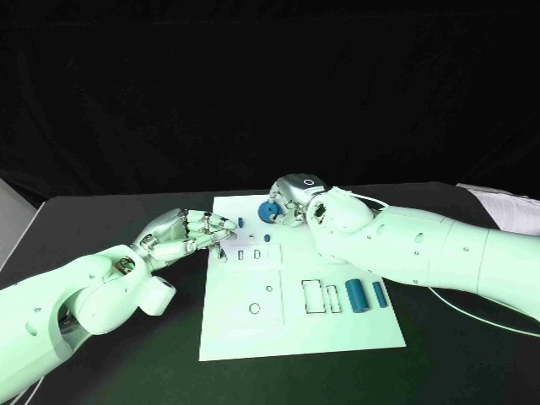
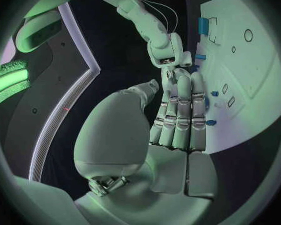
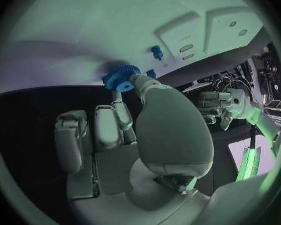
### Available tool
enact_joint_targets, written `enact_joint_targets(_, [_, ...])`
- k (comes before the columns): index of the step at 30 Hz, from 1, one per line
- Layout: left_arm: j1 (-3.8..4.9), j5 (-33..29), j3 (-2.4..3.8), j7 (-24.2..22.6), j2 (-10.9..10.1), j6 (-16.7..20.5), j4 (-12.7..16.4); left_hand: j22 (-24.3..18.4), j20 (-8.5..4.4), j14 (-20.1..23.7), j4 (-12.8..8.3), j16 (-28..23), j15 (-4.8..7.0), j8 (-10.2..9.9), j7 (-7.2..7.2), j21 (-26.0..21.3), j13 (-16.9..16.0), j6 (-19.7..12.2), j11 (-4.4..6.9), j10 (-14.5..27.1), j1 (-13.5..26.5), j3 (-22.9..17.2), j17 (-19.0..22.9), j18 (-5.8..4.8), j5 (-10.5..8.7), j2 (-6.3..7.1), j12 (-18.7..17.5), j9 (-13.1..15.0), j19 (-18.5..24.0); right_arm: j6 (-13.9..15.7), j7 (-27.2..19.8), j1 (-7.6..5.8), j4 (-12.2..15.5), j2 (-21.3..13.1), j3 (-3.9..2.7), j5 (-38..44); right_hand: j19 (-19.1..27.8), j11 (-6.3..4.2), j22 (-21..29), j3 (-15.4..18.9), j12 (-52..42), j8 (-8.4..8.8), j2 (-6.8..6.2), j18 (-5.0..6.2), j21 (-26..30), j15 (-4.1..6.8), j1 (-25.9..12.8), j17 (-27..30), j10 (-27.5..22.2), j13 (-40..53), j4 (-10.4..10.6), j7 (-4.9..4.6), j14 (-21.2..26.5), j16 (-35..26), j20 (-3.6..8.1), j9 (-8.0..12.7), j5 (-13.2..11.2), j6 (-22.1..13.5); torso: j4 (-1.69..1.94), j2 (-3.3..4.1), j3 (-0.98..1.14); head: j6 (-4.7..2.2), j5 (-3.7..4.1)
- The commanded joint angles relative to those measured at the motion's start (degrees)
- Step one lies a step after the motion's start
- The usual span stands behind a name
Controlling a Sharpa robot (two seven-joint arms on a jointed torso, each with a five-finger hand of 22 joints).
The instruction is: Assemble the parts on the task board
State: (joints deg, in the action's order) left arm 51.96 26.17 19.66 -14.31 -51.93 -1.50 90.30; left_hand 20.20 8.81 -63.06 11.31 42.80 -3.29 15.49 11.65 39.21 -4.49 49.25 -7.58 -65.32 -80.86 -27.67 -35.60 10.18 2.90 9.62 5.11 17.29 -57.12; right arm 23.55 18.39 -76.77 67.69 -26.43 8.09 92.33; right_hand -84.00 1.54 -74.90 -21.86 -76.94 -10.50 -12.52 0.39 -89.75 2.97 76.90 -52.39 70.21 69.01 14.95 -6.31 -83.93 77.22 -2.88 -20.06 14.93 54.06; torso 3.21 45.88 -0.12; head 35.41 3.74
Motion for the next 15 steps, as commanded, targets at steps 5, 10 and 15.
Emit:
enact_joint_targets(5, [-0.03,0.0,0.03,-0.2,0.1,-0.7,0.2,-0.1,-0.14,-0.2,-0.2,-0.2,-0.04,-0.2,0.0,0.3,0.1,-0.6,-0.1,0.4,0.3,-0.3,0.1,0.25,-0.06,-0.09,-0.4,0.1,0.4,-1.1,-0.2,0.24,-1.3,0.8,0.09,0.0,-6.0,0.19,-15.1,-0.4,0.2,0.25,-0.04,-0.39,-0.3,-0.16,-0.6,0.0,-0.2,-0.1,0.0,-0.19,0.1,0.1,0.04,0.0,-0.3,-0.4,0.02,0.01,-0.04,0.21,-0.2])
enact_joint_targets(10, [-0.02,0.0,0.03,-0.1,0.1,-0.7,0.2,-0.1,-0.14,-0.2,-0.2,-0.2,-0.04,-0.2,0.0,0.3,0.1,-0.6,-0.1,0.4,0.3,-0.3,0.1,0.25,-0.06,-0.09,-0.4,0.1,0.4,-1.4,-0.2,0.37,-1.8,1.3,0.15,-0.2,-6.0,0.21,-15.1,-0.5,0.2,0.34,-0.06,-0.39,-0.3,-0.18,-0.6,0.0,-0.2,-0.1,-0.1,-0.22,0.1,0.1,0.02,0.1,-0.3,-0.6,0.02,-0.04,-0.11,0.44,-0.17])
enact_joint_targets(15, [-0.02,0.0,0.03,-0.1,0.0,-0.7,0.2,-0.1,-0.14,-0.2,-0.2,-0.2,-0.04,-0.2,0.0,0.3,0.1,-0.6,-0.1,0.4,0.3,-0.3,0.1,0.25,-0.06,-0.09,-0.4,0.1,0.4,-1.4,-0.2,0.49,-2.4,1.7,0.18,-0.3,-6.0,0.26,-15.1,-0.6,0.3,0.48,-0.15,-0.39,-0.3,-0.22,-0.8,0.0,-0.4,-0.3,-0.1,-0.28,0.1,0.1,0.0,0.2,-0.4,-0.8,-0.03,-0.04,-0.08,0.53,-0.24])
